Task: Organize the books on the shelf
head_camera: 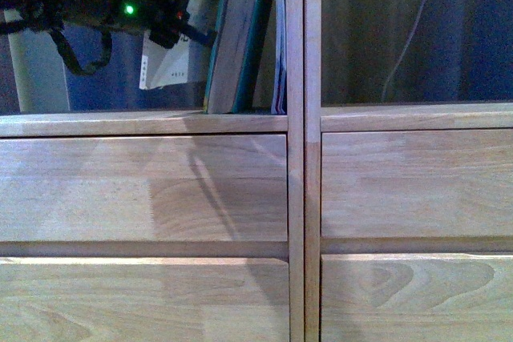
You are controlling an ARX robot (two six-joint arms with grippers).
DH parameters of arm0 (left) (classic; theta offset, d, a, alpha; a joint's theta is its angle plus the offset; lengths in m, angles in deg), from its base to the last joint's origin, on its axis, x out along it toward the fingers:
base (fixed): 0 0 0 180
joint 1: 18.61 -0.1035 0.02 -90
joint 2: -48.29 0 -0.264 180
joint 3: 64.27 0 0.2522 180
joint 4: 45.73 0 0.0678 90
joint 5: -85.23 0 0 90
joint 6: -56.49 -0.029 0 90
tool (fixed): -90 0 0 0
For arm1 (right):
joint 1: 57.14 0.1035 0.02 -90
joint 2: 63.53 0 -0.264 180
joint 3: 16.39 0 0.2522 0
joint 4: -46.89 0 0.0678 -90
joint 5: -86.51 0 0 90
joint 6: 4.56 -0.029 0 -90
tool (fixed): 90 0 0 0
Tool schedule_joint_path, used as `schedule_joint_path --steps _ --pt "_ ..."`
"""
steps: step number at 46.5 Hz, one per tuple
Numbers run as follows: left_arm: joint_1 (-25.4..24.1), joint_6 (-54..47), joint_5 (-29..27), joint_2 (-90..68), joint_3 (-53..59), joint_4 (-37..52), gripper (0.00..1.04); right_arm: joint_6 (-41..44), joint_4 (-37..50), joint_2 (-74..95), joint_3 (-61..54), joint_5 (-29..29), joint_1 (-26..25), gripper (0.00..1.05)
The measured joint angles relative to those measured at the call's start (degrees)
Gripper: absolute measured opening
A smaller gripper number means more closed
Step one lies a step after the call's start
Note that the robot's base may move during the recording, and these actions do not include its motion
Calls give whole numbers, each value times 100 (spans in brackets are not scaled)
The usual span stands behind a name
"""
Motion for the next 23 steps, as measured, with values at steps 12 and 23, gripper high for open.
schedule_joint_path --steps 12,23 --pt "-7 -448 -262 -732 -400 210 8 2 -66 -109 -2 26 -46 98" --pt "162 -494 -505 -1158 -1143 236 8 0 -66 -109 -2 28 -46 98"
